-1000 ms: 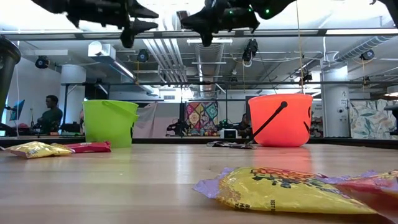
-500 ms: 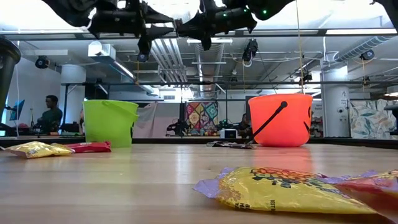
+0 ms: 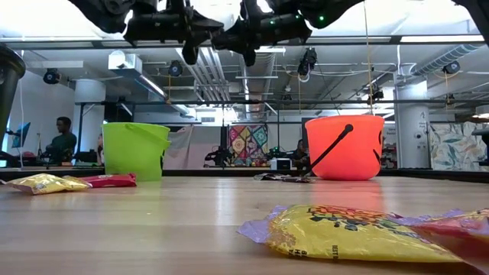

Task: Sort candy by brand, put in halloween buckets
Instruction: Put the brown candy into the green bucket

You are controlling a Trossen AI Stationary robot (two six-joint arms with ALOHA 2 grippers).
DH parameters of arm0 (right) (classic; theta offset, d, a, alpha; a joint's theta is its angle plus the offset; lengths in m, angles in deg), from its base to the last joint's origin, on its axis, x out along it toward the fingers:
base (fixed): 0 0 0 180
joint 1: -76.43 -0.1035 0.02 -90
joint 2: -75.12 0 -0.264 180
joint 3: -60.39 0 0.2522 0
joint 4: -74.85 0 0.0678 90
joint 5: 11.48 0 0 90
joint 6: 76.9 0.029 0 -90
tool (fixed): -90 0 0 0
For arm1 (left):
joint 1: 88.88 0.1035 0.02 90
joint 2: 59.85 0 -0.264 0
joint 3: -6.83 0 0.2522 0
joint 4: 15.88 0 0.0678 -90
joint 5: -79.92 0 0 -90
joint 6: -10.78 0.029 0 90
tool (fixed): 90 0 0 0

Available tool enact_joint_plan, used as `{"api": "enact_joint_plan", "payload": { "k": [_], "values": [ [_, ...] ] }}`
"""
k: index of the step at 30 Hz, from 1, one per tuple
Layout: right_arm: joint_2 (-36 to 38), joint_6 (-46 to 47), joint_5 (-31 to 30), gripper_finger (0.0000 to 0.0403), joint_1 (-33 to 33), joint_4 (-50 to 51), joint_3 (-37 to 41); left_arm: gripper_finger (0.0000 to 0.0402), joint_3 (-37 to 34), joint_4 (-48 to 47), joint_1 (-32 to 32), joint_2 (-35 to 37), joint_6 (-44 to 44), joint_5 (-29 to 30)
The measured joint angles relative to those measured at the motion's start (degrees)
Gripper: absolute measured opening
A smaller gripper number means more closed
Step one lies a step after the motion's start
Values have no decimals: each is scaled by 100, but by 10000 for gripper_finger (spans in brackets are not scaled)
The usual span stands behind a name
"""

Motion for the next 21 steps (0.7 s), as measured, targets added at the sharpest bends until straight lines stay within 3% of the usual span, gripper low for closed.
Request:
{"api": "enact_joint_plan", "payload": {
  "k": [2,7,15,18,21],
  "values": [
    [0,-4,20,28,0,39,0,15,-2,-98,15,17,35,14],
    [0,108,-6,38,-6,-5,-4,10,-2,-176,18,115,17,112],
    [4,256,-280,89,20,20,-7,0,-7,-881,106,309,27,239],
    [7,354,-334,105,52,56,-7,1,91,-1693,175,479,194,613],
    [13,354,-437,116,88,179,-9,1,407,-3129,232,618,569,1220]
  ]
}}
